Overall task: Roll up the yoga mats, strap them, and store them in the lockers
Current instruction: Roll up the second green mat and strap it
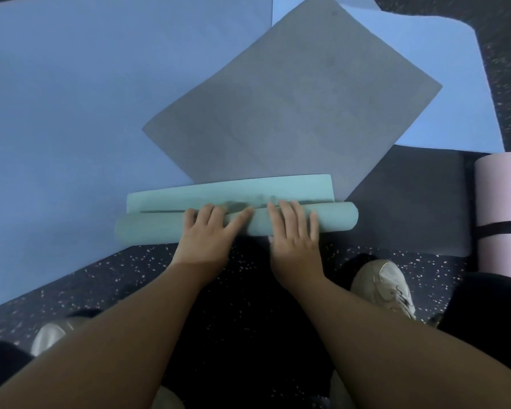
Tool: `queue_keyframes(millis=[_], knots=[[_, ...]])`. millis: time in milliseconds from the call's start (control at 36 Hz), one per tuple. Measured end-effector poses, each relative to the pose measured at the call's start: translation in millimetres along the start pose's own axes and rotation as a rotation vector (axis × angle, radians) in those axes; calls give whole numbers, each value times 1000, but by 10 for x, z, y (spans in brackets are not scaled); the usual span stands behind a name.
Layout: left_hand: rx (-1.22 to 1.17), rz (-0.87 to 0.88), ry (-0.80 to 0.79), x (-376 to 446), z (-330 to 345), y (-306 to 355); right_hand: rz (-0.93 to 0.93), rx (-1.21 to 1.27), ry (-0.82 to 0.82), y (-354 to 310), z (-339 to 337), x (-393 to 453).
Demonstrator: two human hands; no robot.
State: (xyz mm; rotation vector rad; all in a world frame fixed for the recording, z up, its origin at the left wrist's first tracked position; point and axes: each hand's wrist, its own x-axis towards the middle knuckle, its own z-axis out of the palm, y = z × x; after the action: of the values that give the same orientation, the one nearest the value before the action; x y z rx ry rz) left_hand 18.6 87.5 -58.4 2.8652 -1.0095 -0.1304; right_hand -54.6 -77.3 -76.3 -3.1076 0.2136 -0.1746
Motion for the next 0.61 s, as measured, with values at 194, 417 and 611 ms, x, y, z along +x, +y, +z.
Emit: queue_keyframes(millis=[194, 417, 611], knots=[[-27, 17, -83, 78, 12, -42, 47, 56, -106, -158, -54, -98], [-36, 9, -84, 155, -17, -55, 90, 97, -303, -199, -80, 108], [-19, -15, 56, 64, 103, -233, 47, 149, -511, -119, -176, 492]])
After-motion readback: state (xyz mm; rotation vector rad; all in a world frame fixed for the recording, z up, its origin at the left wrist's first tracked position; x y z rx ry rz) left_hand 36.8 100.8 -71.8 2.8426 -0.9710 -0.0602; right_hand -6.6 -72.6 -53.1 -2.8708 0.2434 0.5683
